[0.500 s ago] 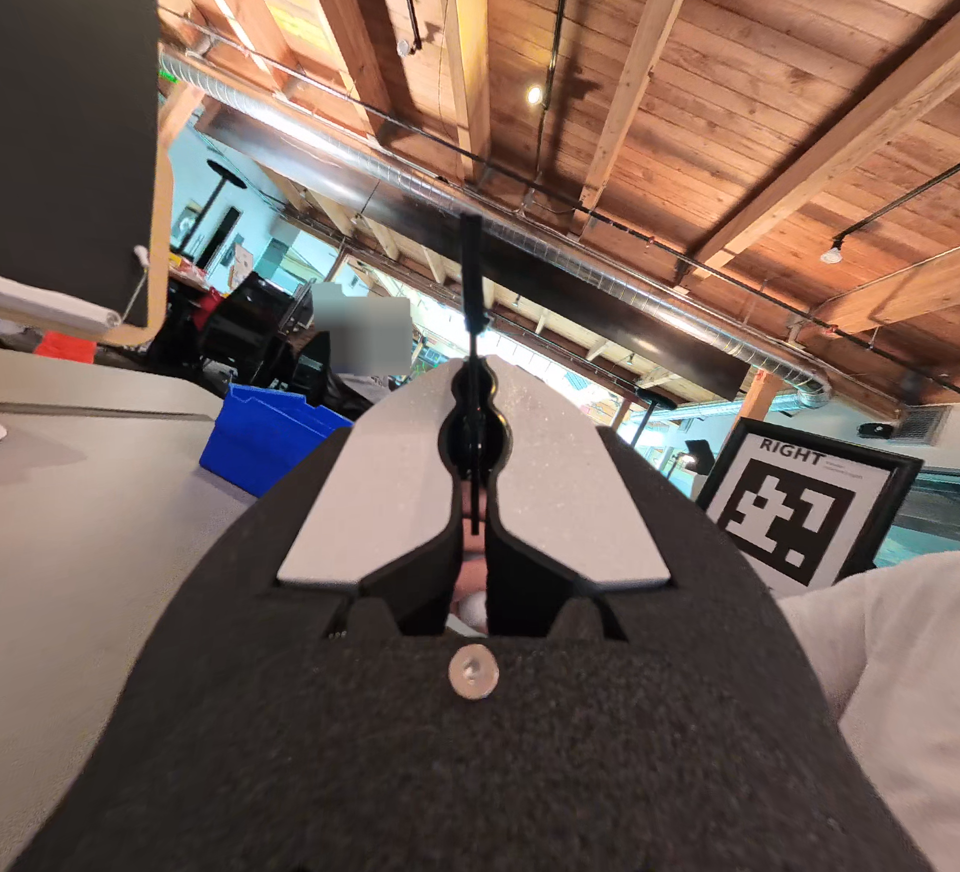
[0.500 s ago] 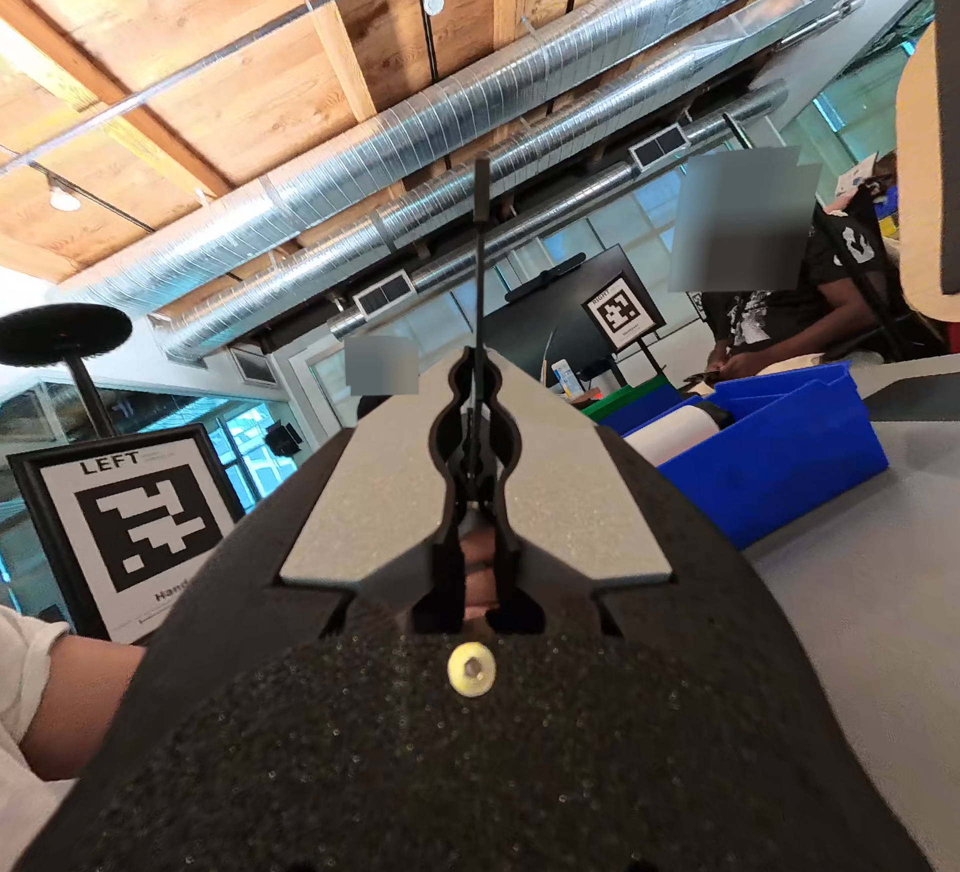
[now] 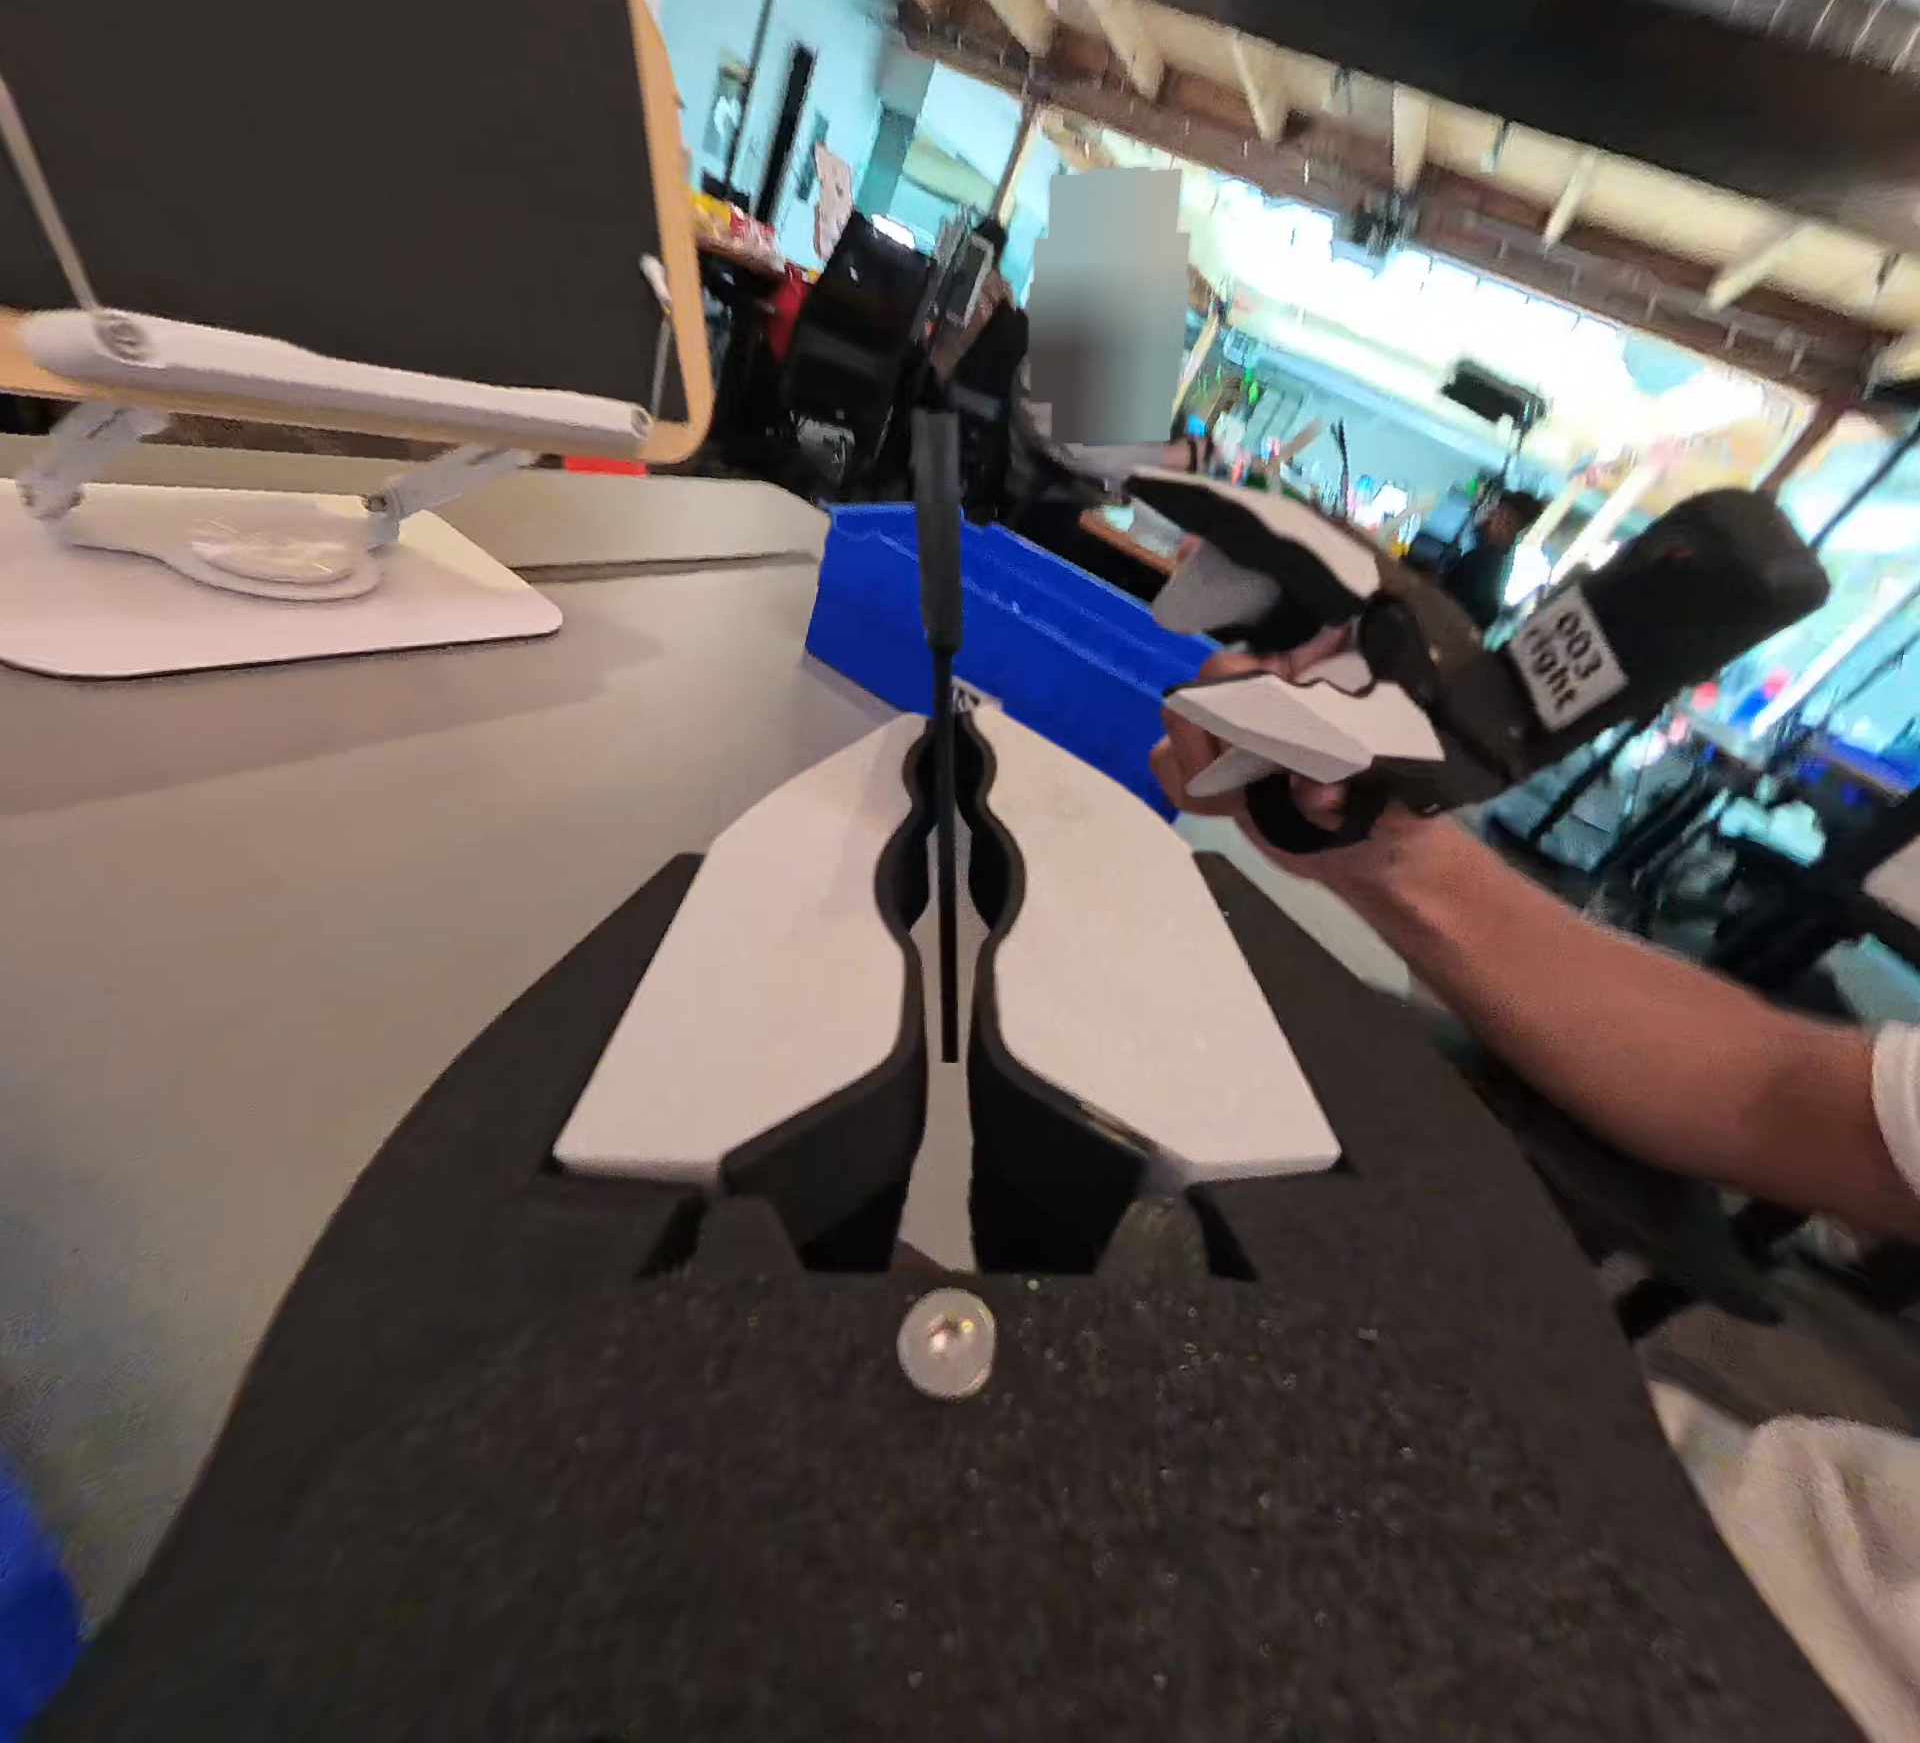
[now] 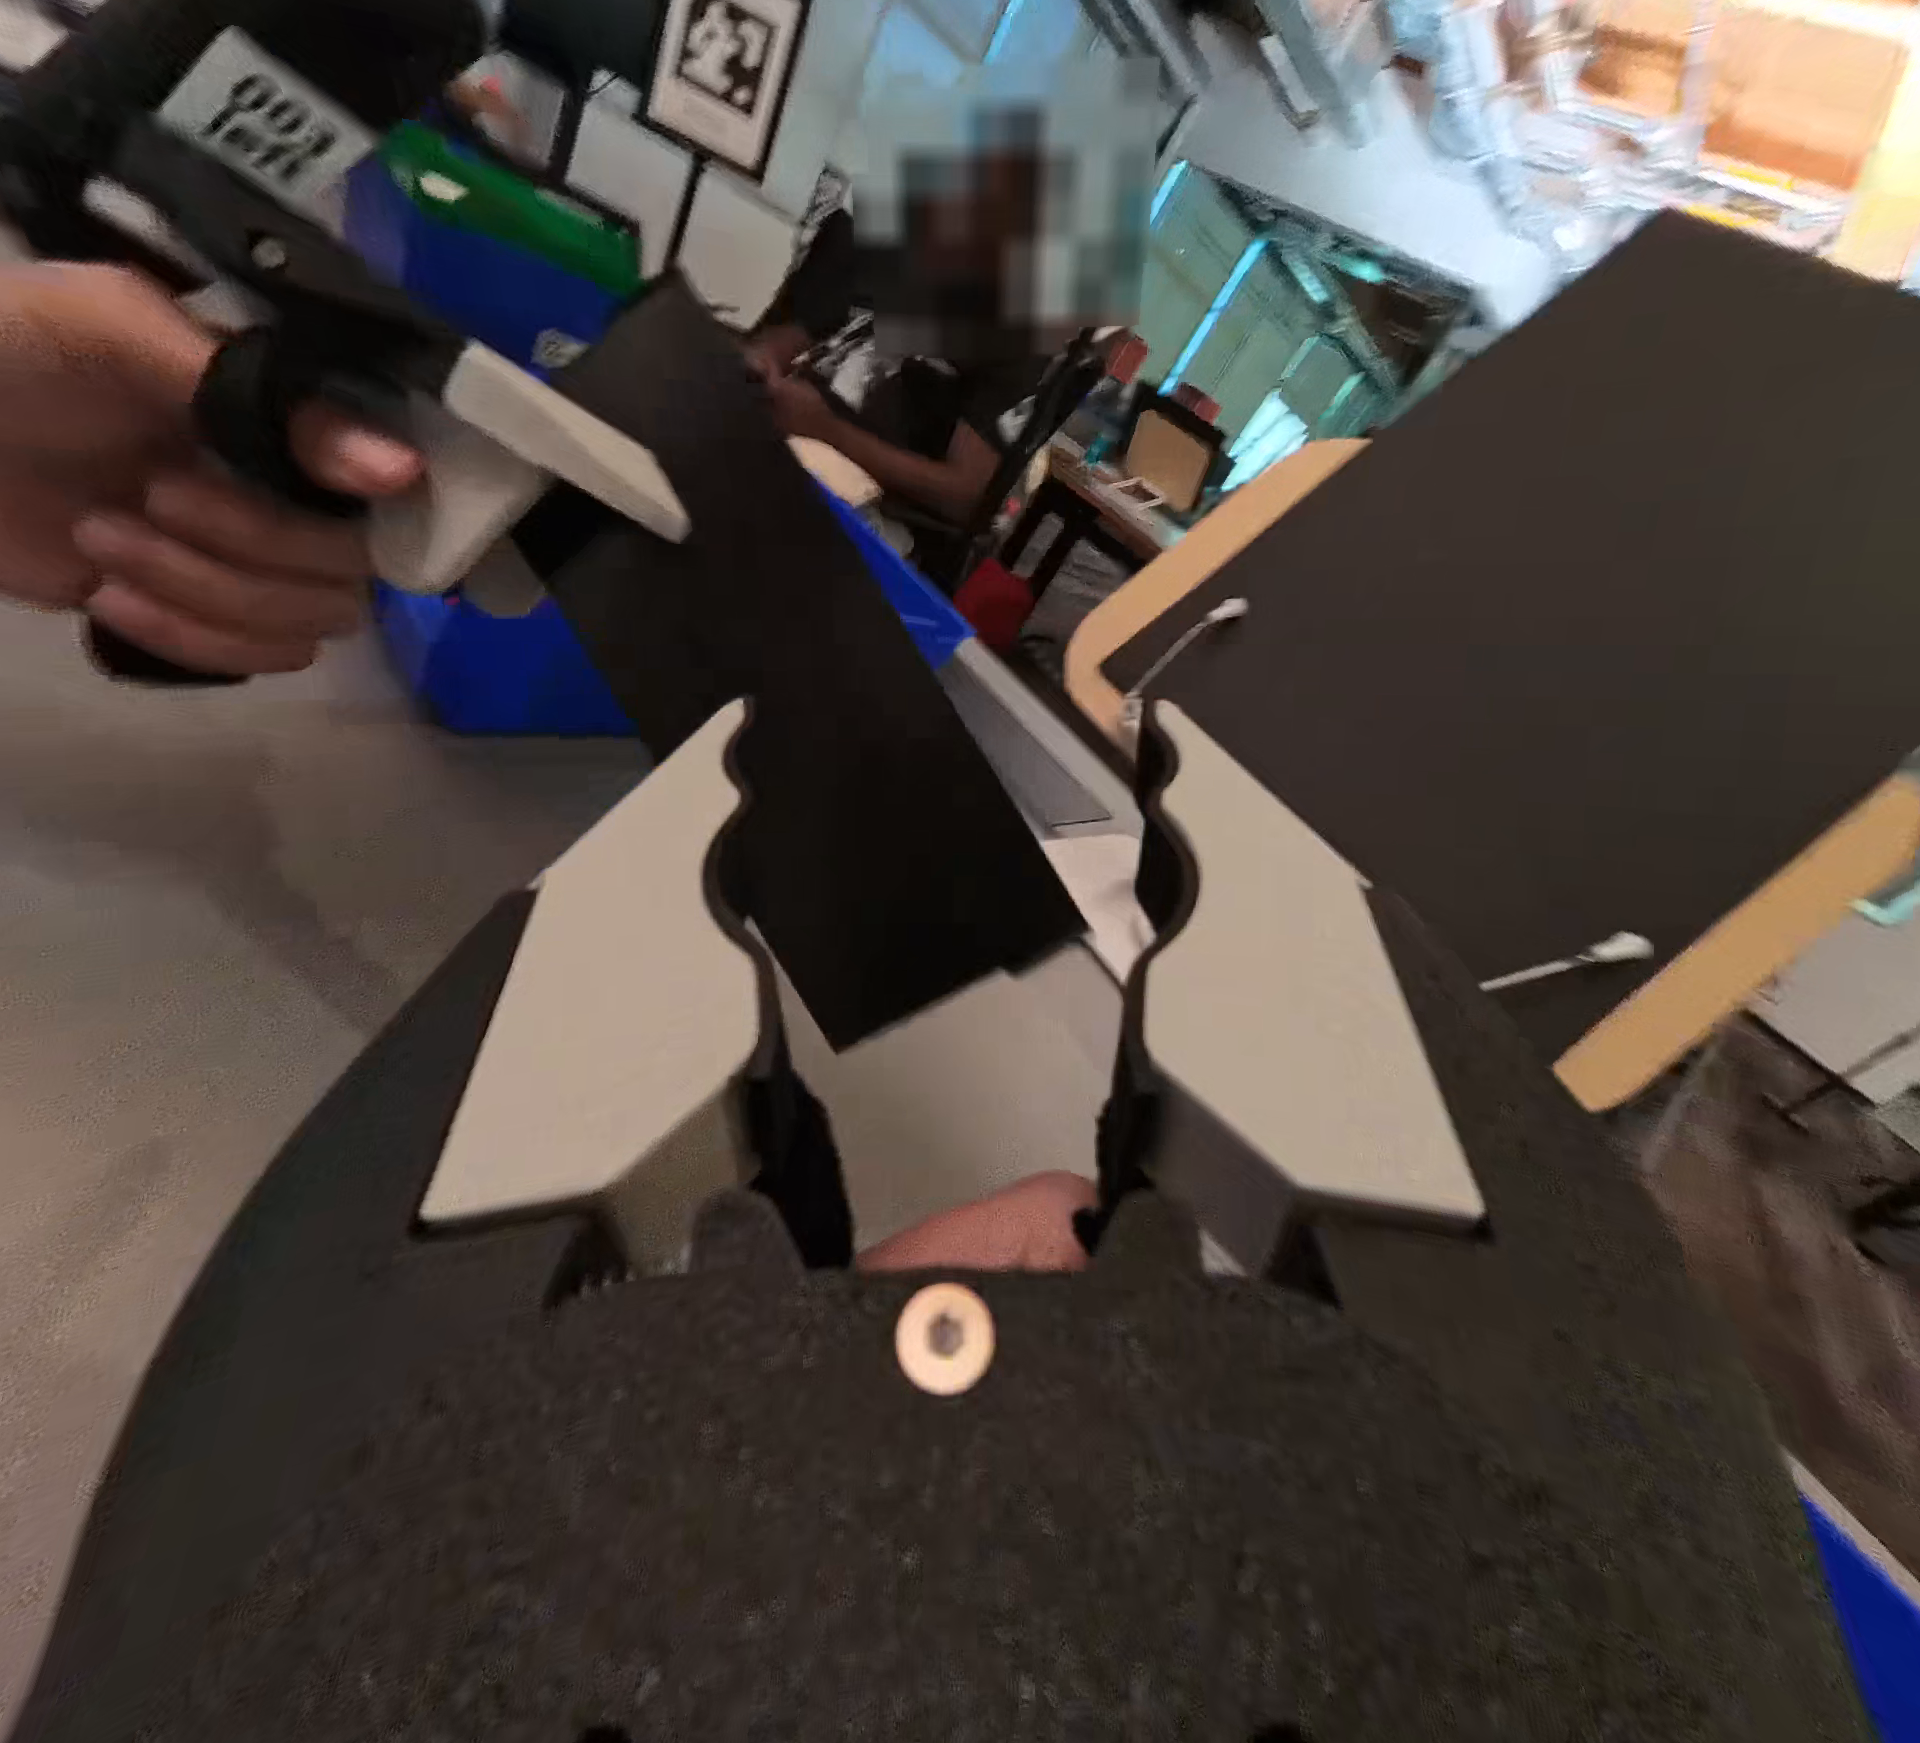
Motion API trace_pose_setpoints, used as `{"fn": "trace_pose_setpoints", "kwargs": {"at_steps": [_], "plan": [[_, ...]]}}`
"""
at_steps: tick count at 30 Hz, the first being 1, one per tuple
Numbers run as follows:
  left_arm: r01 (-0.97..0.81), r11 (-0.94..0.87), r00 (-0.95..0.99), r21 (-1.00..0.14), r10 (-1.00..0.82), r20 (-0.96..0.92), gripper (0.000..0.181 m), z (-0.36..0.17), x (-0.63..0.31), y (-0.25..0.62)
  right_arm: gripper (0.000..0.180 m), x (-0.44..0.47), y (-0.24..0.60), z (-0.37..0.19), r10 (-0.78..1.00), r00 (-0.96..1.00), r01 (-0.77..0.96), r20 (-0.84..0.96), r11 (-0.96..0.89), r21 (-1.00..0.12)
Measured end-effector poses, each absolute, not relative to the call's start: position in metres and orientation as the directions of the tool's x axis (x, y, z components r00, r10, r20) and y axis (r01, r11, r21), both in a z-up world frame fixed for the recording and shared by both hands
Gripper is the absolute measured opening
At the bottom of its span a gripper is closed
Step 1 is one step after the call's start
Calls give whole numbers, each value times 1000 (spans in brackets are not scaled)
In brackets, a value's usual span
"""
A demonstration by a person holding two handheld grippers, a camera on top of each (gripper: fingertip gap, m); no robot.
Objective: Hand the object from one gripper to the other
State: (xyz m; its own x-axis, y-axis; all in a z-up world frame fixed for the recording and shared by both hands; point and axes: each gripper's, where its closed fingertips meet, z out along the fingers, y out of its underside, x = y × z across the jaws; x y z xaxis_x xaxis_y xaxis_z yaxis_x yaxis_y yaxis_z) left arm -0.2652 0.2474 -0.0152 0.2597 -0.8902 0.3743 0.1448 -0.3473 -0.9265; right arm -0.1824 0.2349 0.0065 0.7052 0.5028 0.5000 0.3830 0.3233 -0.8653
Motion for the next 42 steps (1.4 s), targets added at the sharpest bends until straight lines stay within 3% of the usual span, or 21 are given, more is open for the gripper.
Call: {"fn": "trace_pose_setpoints", "kwargs": {"at_steps": [3, 5, 6, 11, 15, 19, 22, 25, 28, 31, 34, 36, 38, 40, 41, 42], "plan": [[-68, -203, 178, -977, -966, 188, 2, -31, -250, 220, 66, -205, 223, -19, 699, 582, 368, 416, 230, -901], [-160, -138, 64, -977, -989, 130, 1, -38, -245, 196, 49, -214, 204, -36, 837, 439, 363, 327, 168, -917], [-180, -112, 24, -977, -994, 110, 1, -39, -242, 188, 48, -215, 197, -40, 869, 398, 363, 295, 146, -920], [-285, -19, -95, -958, -994, 49, 2, -53, -231, 160, 6, -224, 165, -59, 948, 192, 470, 256, 140, -871], [-201, -34, -51, -979, -998, 45, 4, -43, -230, 166, 1, -223, 169, -50, 969, 193, 421, 157, 62, -905], [-117, -143, -11, -983, -989, 145, 27, -29, -238, 180, 1, -207, 182, -34, 956, 259, 311, 136, 50, -949], [-112, -274, -7, -955, -961, 277, 34, -33, -243, 189, 1, -192, 199, -17, 885, 371, 280, 282, 183, -942], [-147, -386, 9, -911, -921, 389, 45, -40, -242, 195, 1, -181, 218, -25, 668, 405, 574, 625, 347, -742], [-190, -397, 127, -898, -917, 378, 63, -49, -239, 208, 1, -172, 237, -28, 377, 305, 809, 875, 382, -446], [-203, -444, 163, -873, -894, 417, 79, -49, -234, 206, 1, -169, 248, -28, 50, 72, 936, 996, 341, -85], [-103, -597, 152, -796, -800, 580, 77, -34, -233, 211, 1, -179, 244, -28, -264, -162, 929, 951, 283, 237], [-40, -695, 154, -718, -714, 683, 69, -30, -236, 220, 1, -193, 233, -22, -392, -186, 898, 901, 304, 317], [2, -763, 103, -646, -643, 759, 63, -25, -238, 222, 1, -204, 225, -14, -439, -154, 894, 885, 320, 314], [24, -799, 47, -601, -600, 799, 35, -23, -239, 222, 1, -211, 219, -9, -473, -142, 890, 870, 324, 321], [34, -809, 12, -587, -587, 810, 10, -21, -240, 221, 1, -213, 219, -11, -473, -151, 884, 868, 328, 332], [38, -822, -18, -568, -568, 823, 4, -19, -241, 221, 1, -214, 220, -14, -472, -157, 883, 867, 327, 338]]}}
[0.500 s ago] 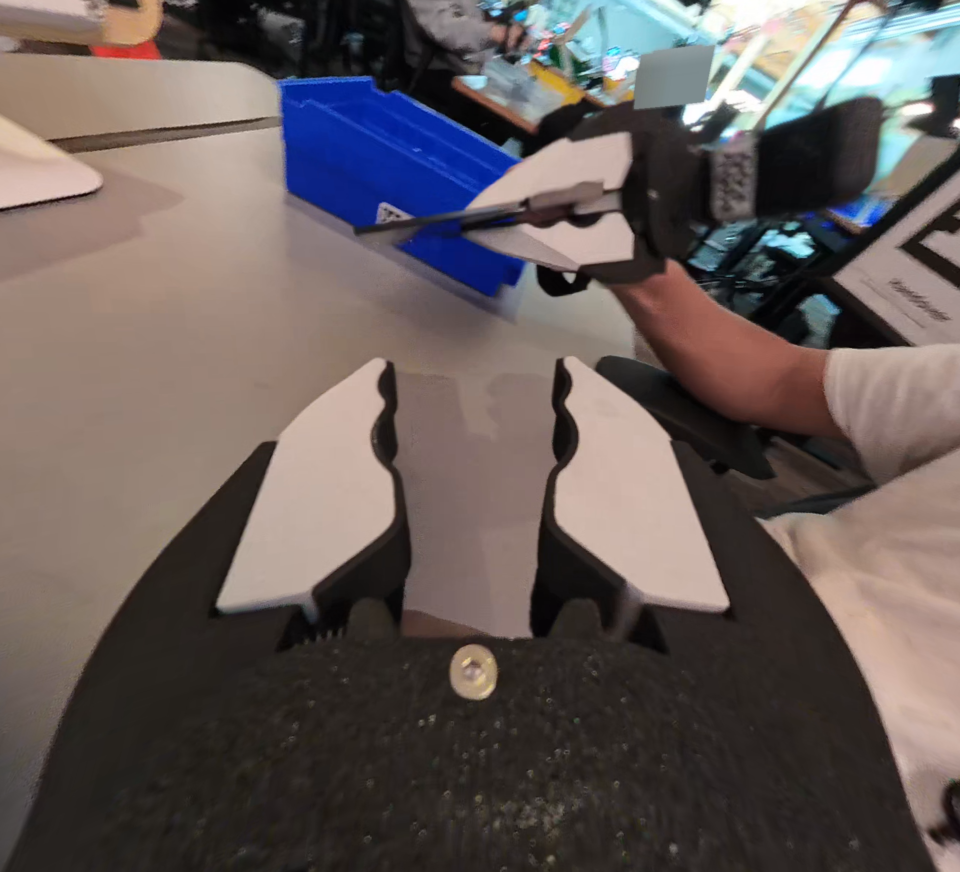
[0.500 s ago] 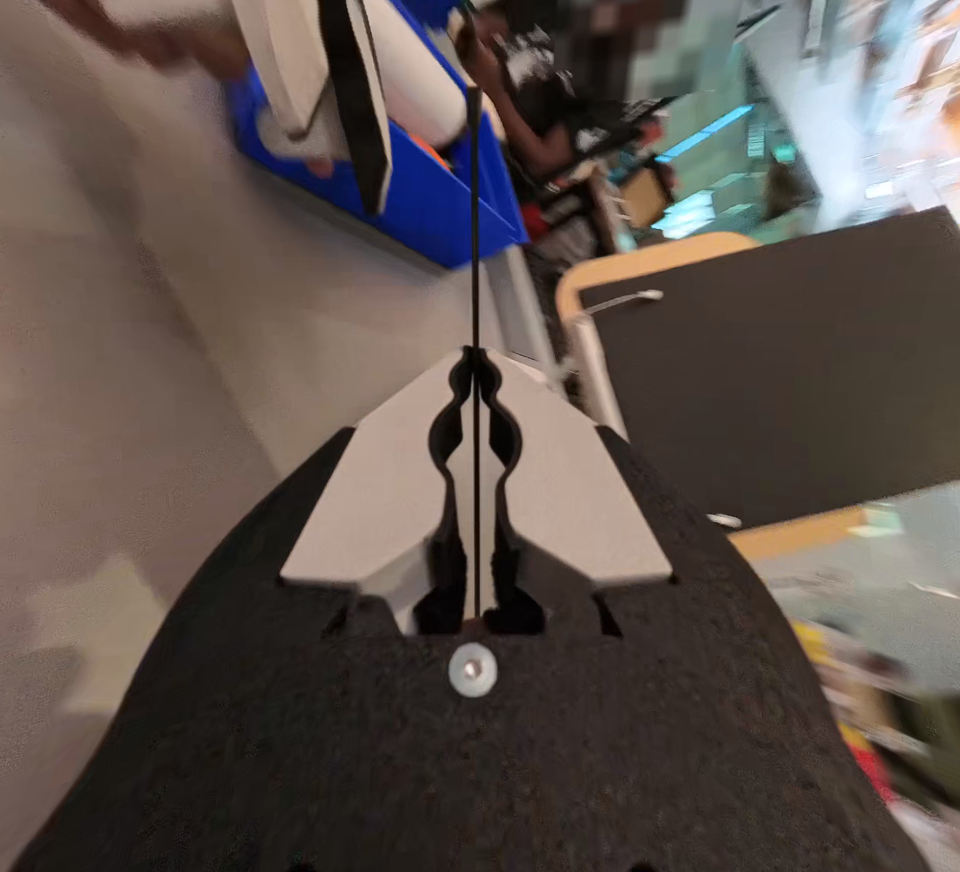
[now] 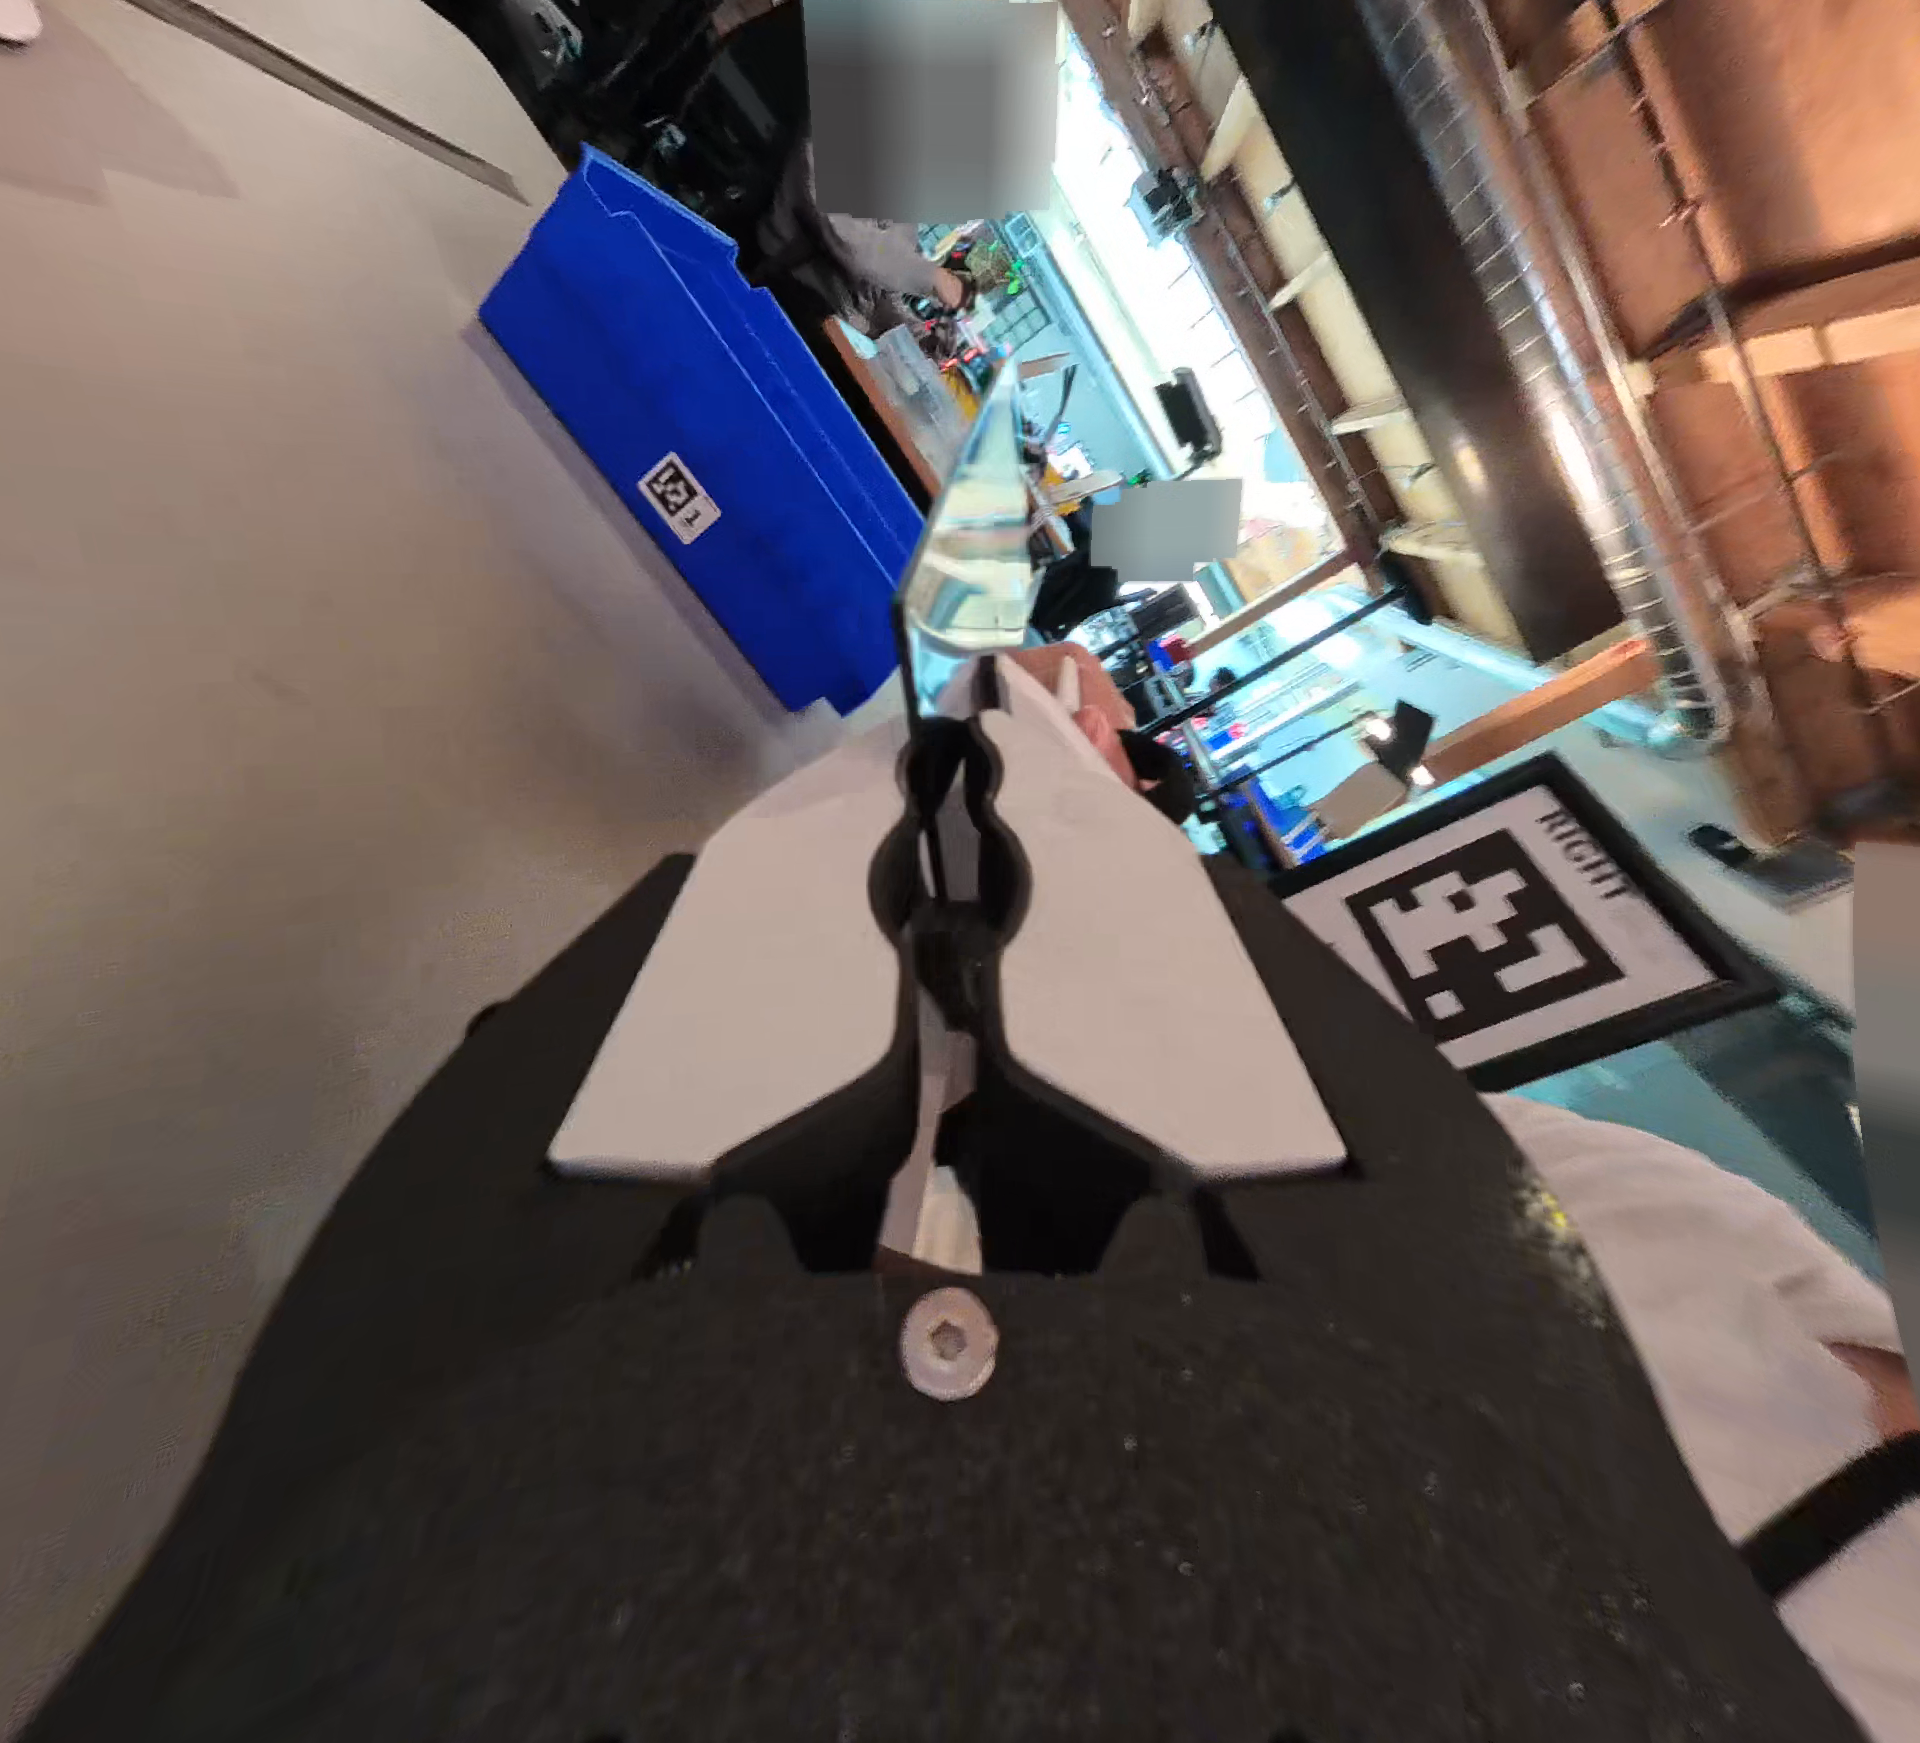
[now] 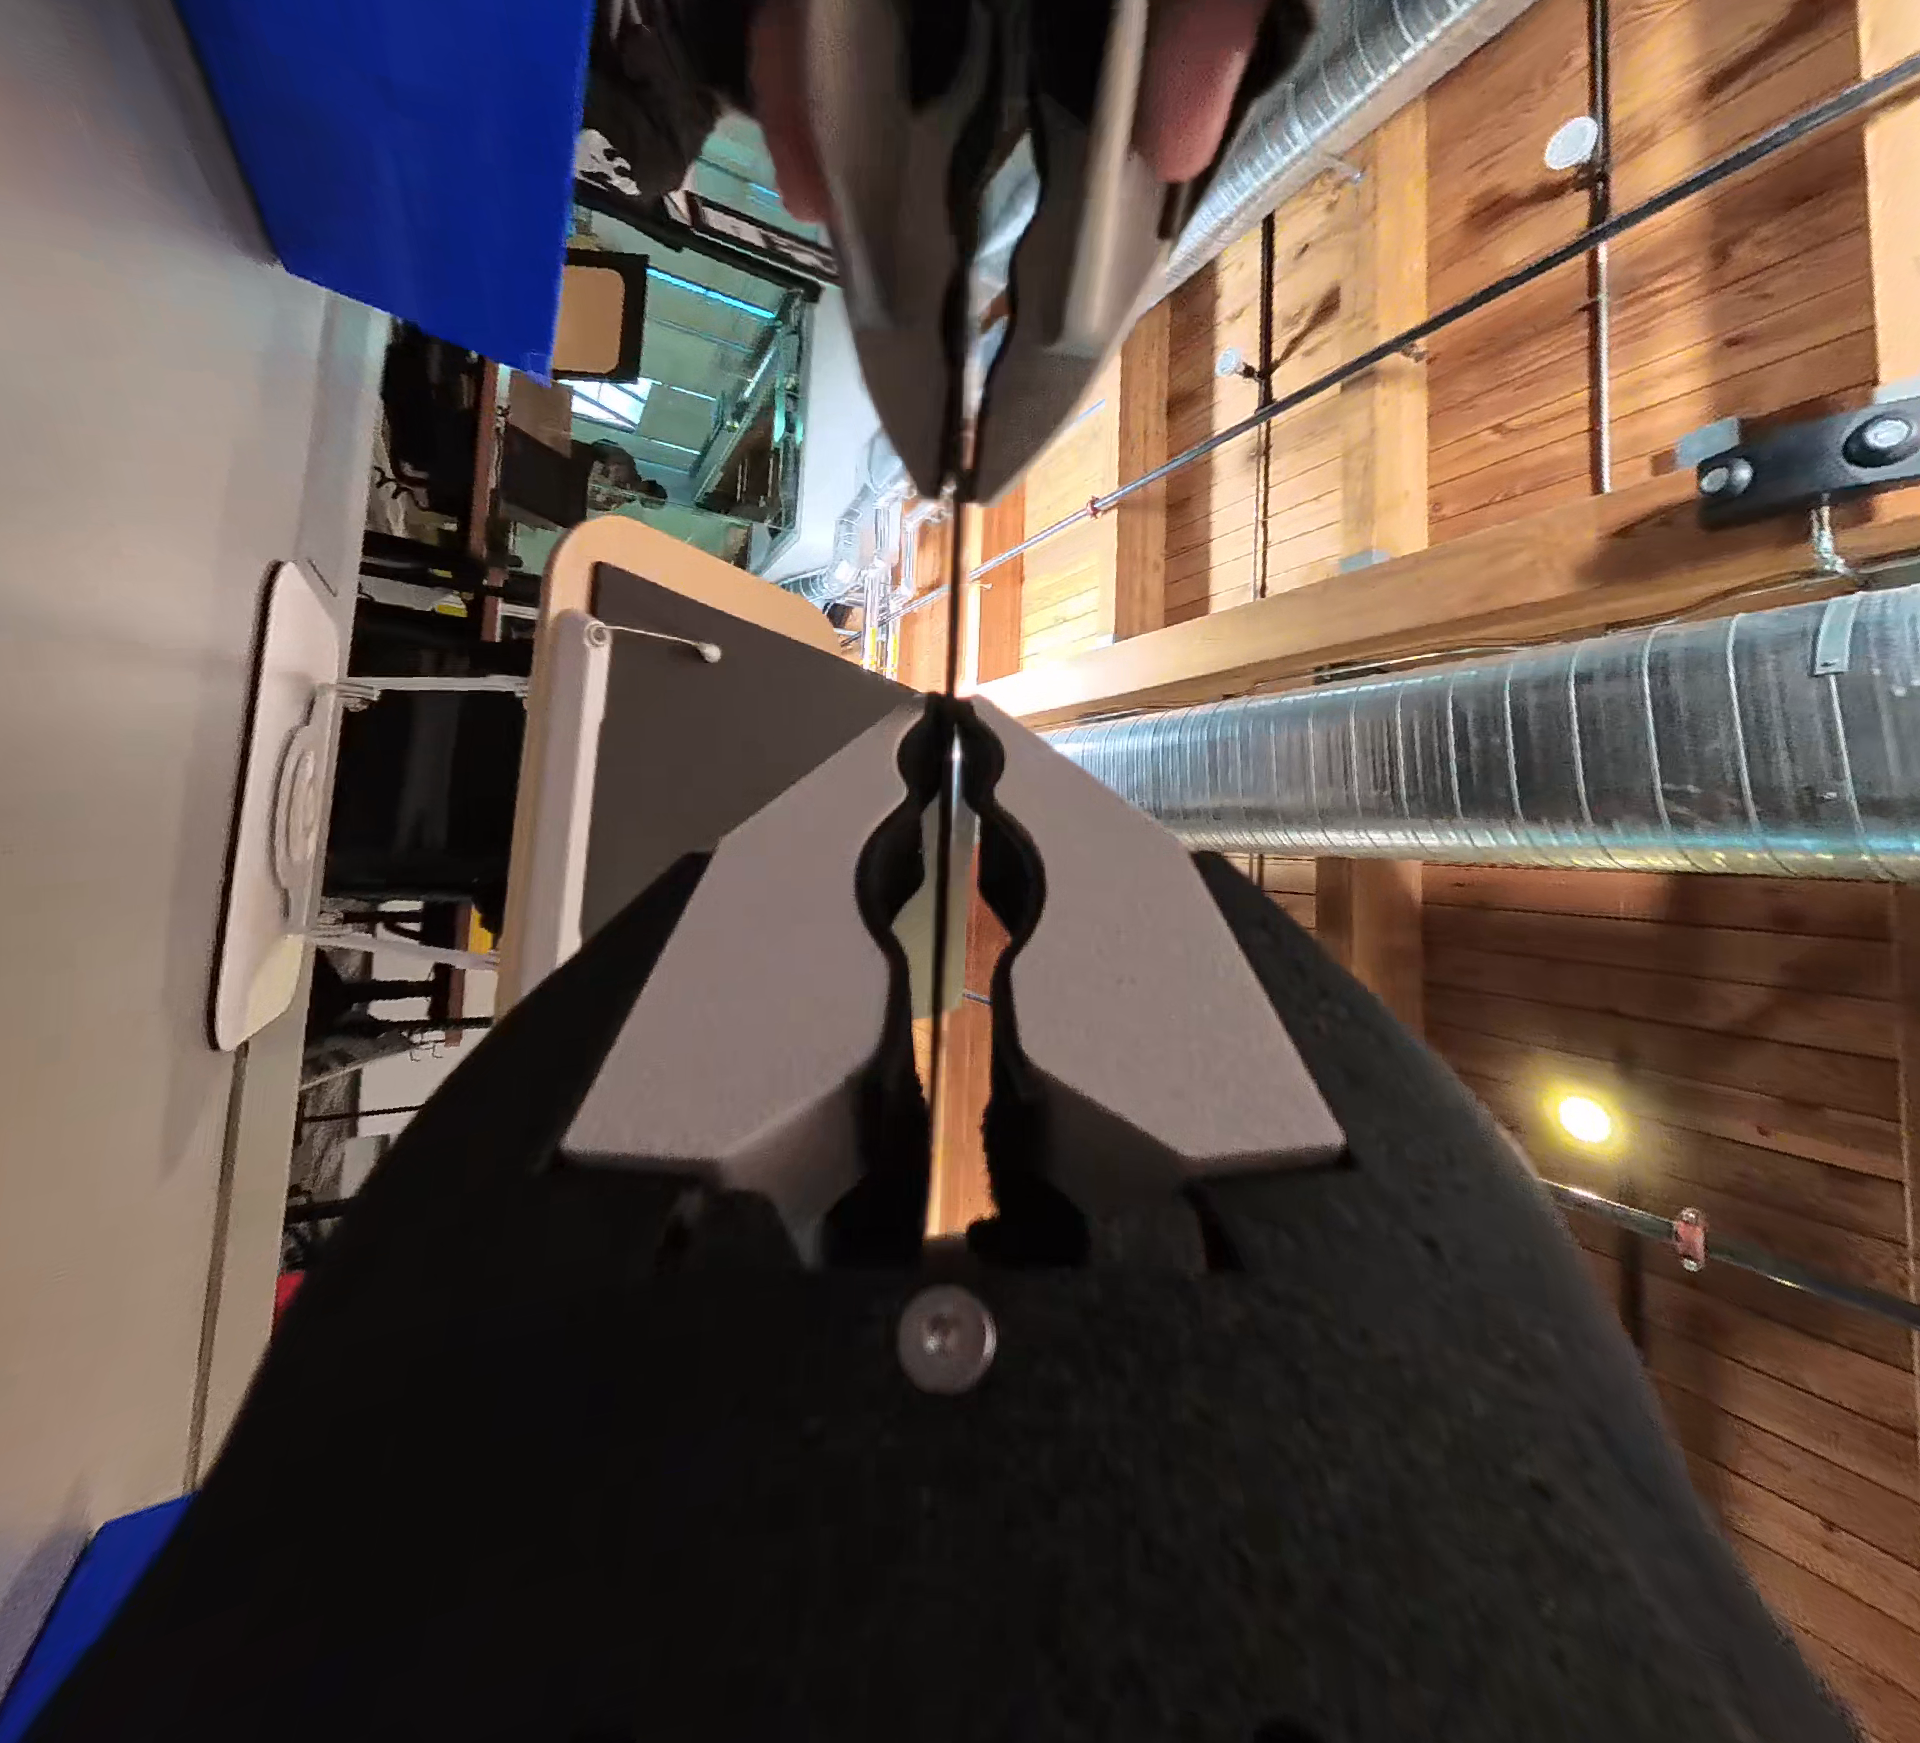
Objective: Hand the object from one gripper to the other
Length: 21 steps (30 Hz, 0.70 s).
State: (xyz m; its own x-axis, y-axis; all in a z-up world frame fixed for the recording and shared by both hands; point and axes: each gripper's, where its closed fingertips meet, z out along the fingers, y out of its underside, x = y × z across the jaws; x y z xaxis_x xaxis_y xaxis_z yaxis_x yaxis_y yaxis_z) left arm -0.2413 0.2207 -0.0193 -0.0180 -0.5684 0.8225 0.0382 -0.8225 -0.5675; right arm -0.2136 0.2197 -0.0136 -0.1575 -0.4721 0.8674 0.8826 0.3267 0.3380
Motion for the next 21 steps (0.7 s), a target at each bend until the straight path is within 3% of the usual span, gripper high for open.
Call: {"fn": "trace_pose_setpoints", "kwargs": {"at_steps": [5, 9, 12, 14, 16, 18, 21], "plan": [[34, -810, -59, -585, -586, 808, 1, -18, -242, 219, 4, -215, 218, -14, -541, -116, 868, 833, 352, 350], [62, -732, 35, -679, -678, 734, 1, -19, -253, 235, 34, -209, 223, -18, -437, -14, 886, 899, 412, 214], [96, -671, 85, -735, -731, 678, 1, -15, -270, 248, 40, -190, 229, -11, -302, 172, 884, 938, 467, -12], [59, -591, 171, -805, -788, 591, 1, -20, -282, 258, 40, -169, 238, -5, -151, 357, 838, 922, 488, -245], [-24, -505, 222, -863, -844, 488, 2, -26, -291, 261, 41, -157, 249, -13, 124, 542, 711, 832, 460, -532], [-73, -432, 191, -899, -891, 412, 1, -23, -296, 254, 49, -159, 249, -29, 471, 658, 477, 588, 343, -809], [-138, -278, 85, -950, -960, 269, 1, -17, -295, 231, 48, -167, 238, -37, 775, 606, 167, 179, 96, -981]]}}
